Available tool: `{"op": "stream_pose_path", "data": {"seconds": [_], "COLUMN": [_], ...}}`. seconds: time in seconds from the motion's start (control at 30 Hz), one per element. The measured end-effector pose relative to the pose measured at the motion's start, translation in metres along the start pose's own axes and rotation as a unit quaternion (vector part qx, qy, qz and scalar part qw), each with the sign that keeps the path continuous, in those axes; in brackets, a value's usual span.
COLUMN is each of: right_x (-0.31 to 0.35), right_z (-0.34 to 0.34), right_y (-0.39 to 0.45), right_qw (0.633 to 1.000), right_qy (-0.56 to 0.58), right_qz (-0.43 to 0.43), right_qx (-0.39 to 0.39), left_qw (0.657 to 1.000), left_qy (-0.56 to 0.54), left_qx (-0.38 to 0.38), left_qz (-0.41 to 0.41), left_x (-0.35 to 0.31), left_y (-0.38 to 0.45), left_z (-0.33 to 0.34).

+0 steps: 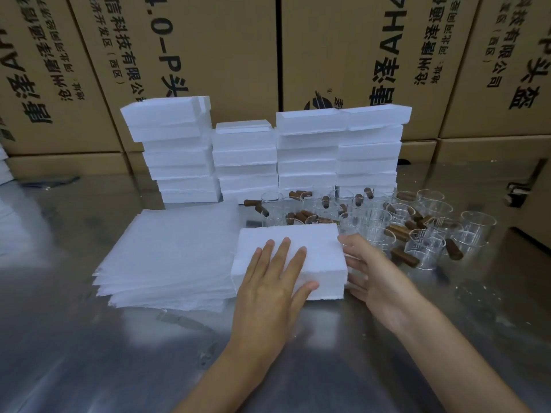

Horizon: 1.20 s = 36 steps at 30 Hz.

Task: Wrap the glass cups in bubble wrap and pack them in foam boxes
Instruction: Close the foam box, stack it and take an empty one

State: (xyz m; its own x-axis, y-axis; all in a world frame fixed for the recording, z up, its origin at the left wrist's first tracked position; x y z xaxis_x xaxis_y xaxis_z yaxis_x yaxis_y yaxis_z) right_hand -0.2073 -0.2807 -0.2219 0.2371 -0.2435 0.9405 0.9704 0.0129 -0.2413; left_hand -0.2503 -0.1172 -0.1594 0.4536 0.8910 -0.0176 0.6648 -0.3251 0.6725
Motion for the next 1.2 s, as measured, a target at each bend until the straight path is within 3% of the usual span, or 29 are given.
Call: {"op": "stream_pose_path", "data": {"seconds": [0.1, 0.2, 0.37, 0.43, 0.5, 0.57, 0.67, 0.73, 0.8, 0.93, 1.03, 1.13, 1.2], "right_x": [-0.002, -0.002, 0.0, 0.008, 0.02, 0.033, 0.045, 0.05, 0.055, 0.058, 0.029, -0.002, -0.012], "right_z": [0.007, 0.014, 0.018, 0.008, -0.005, -0.008, 0.02, 0.052, 0.083, 0.121, 0.105, 0.076, 0.065], "right_y": [-0.002, -0.005, -0.014, -0.019, -0.025, -0.03, -0.028, -0.019, -0.009, 0.014, 0.038, 0.062, 0.076], "right_qw": [0.999, 0.999, 1.0, 0.998, 0.994, 0.988, 0.976, 0.977, 0.977, 0.982, 0.988, 0.989, 0.989], "right_qy": [0.03, 0.03, -0.023, -0.007, 0.032, 0.081, 0.163, 0.148, 0.124, 0.027, -0.031, -0.07, -0.063], "right_qz": [-0.004, -0.004, -0.008, -0.041, -0.079, -0.113, -0.14, -0.154, -0.176, -0.182, -0.149, -0.124, -0.121], "right_qx": [0.012, 0.019, 0.001, -0.037, -0.063, -0.063, -0.031, -0.005, 0.008, 0.035, -0.007, -0.042, -0.051], "left_qw": [0.996, 0.98, 0.98, 0.981, 0.969, 0.912, 0.75, 0.658, 0.6, 0.552, 0.526, 0.468, 0.49], "left_qy": [-0.082, -0.174, -0.181, -0.184, -0.243, -0.379, -0.58, -0.677, -0.733, -0.742, -0.714, -0.702, -0.662], "left_qx": [-0.01, 0.034, 0.085, 0.06, -0.006, -0.032, 0.035, 0.042, -0.03, -0.134, -0.21, -0.267, -0.25], "left_qz": [-0.041, -0.087, -0.019, 0.002, -0.042, -0.151, -0.316, -0.328, -0.32, -0.356, -0.411, -0.465, -0.509], "left_x": [0.011, 0.024, 0.023, 0.023, 0.038, 0.063, 0.078, 0.069, 0.076, 0.142, 0.227, 0.306, 0.347], "left_y": [-0.001, -0.002, 0.0, 0.001, 0.003, 0.006, 0.009, 0.021, 0.035, 0.046, 0.041, 0.029, 0.018], "left_z": [-0.003, 0.006, 0.009, -0.003, -0.023, -0.032, -0.012, -0.004, -0.008, -0.025, -0.042, -0.047, -0.042]}}
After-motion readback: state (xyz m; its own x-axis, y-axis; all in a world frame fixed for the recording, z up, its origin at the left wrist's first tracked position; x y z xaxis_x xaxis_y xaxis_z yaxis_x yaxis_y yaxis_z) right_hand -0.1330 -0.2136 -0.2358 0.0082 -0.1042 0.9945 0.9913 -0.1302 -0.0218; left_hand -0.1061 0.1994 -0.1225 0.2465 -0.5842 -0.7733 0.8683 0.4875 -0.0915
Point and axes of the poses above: each hand's wrist, its own y-axis towards the middle knuckle, its own z-axis out of the palm, x = y × z, the point moved 10 cm from there along y, towards the middle knuckle, and after that the axes turned 8 degrees about x, right-handed, at the moved point
